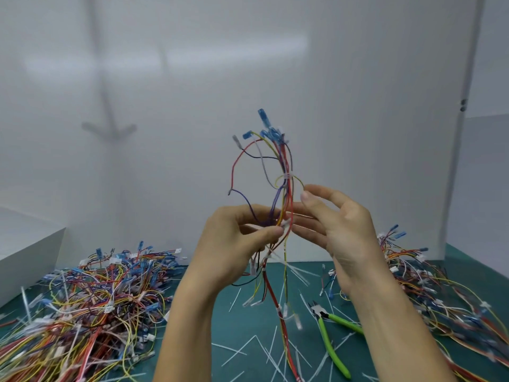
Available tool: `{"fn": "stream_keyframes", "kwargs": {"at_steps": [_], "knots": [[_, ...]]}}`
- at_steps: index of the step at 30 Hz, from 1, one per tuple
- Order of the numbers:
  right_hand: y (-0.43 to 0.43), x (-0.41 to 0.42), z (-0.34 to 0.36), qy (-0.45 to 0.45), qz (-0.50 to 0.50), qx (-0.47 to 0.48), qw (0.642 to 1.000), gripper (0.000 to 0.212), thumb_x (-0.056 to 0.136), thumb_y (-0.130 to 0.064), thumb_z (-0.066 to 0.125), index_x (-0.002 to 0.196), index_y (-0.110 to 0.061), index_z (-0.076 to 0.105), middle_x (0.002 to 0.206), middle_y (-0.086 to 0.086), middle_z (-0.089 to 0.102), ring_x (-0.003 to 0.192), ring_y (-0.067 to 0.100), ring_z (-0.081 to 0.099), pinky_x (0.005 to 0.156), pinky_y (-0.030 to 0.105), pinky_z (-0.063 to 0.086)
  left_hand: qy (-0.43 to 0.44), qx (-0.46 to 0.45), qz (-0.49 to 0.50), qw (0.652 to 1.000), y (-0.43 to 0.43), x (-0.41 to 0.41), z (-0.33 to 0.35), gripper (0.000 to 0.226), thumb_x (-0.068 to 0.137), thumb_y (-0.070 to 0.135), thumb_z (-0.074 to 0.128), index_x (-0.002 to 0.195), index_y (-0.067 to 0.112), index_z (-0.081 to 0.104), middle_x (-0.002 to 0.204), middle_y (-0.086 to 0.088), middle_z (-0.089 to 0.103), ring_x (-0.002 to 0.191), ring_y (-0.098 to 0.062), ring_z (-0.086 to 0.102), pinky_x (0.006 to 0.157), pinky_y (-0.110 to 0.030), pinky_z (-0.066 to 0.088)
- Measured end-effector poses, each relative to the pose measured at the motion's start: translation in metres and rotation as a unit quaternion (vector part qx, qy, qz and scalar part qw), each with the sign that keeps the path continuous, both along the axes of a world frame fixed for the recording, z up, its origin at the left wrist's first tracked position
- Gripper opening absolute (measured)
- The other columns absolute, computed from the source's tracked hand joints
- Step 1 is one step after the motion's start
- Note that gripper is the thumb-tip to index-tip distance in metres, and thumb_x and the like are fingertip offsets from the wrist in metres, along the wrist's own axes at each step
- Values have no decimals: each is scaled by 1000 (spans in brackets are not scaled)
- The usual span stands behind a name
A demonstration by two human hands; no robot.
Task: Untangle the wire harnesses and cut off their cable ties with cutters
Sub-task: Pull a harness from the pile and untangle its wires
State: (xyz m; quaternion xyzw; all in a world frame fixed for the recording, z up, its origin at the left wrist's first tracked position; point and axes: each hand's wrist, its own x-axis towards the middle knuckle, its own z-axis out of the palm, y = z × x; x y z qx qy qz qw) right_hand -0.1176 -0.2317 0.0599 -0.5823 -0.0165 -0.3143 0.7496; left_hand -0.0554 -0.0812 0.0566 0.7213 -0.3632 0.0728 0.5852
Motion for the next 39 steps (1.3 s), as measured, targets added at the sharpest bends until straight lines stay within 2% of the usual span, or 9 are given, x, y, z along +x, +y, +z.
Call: {"fn": "stream_keyframes", "kwargs": {"at_steps": [4, 7, 11, 16, 21, 26, 30, 34, 39], "knots": [[-4, 1, -2, 41, -9, -65, 997, 18, 94, -17, 66, 108, -8, 58, 83, 4, 78, 78, 19, 76, 71, 29, 62, 49, -111, 21, 992, -1, 0, 1, 20, 82, 7, 76, 97, 19, 78, 83, -2, 78, 79, -21, 75, 66, -25, 59], [-8, 1, -4, 92, 54, -209, 972, 20, 85, -19, 75, 102, -10, 69, 88, 2, 78, 88, 14, 74, 83, 27, 60, 69, -171, 12, 983, 2, -2, 4, 17, 82, 8, 75, 97, 15, 78, 83, -9, 77, 73, -20, 71, 72, -33, 61], [-3, 4, -9, 101, 90, -319, 938, 21, 81, -17, 79, 102, -16, 77, 93, -3, 78, 88, 6, 72, 80, 17, 55, 83, -218, -8, 972, 4, -7, 7, 19, 74, 22, 77, 92, 15, 80, 80, -11, 77, 70, -20, 72, 63, -26, 59], [0, 12, -14, 73, 30, -282, 956, 13, 80, -15, 80, 92, -21, 81, 81, 0, 78, 80, 17, 75, 79, 31, 61, 96, -239, -11, 966, 4, -7, 8, 13, 83, 16, 71, 94, 12, 78, 85, -11, 77, 74, -20, 73, 64, -24, 58], [6, 14, -15, 42, 39, -194, 979, 18, 84, -7, 75, 93, -20, 80, 81, 5, 78, 73, 22, 73, 66, 26, 59, 162, -218, -11, 962, 5, -7, 9, 29, 92, 34, 63, 83, 11, 79, 88, -9, 78, 78, -21, 76, 63, -22, 58], [6, 15, -15, 33, 18, -147, 988, 16, 85, -8, 73, 96, -17, 79, 79, 6, 78, 73, 26, 75, 64, 26, 60, 214, -162, -18, 963, 10, -4, 7, 45, 96, 47, 51, 94, 12, 77, 92, -7, 78, 84, -19, 76, 60, -22, 57], [5, 16, -14, 13, -2, -108, 994, 18, 86, -6, 72, 87, -23, 78, 78, 6, 78, 72, 25, 75, 63, 27, 61, 216, -128, -17, 968, 21, 0, 3, 48, 82, 56, 59, 91, 12, 77, 92, -7, 78, 84, -22, 76, 64, -24, 60], [1, 14, -14, 4, -4, -110, 994, 20, 86, -7, 72, 83, -26, 78, 78, 4, 78, 72, 24, 75, 64, 26, 61, 221, -183, -17, 958, 25, 3, 2, 32, 63, 45, 74, 75, 16, 79, 83, -7, 78, 73, -17, 76, 57, -20, 57], [0, 15, -15, -1, -10, -91, 996, 17, 86, -6, 72, 86, -23, 77, 77, 5, 77, 69, 23, 75, 64, 28, 62, 212, -263, -17, 941, 21, 8, 1, 40, 58, 34, 76, 89, 9, 71, 78, -5, 77, 68, -11, 74, 56, -16, 55]]}}
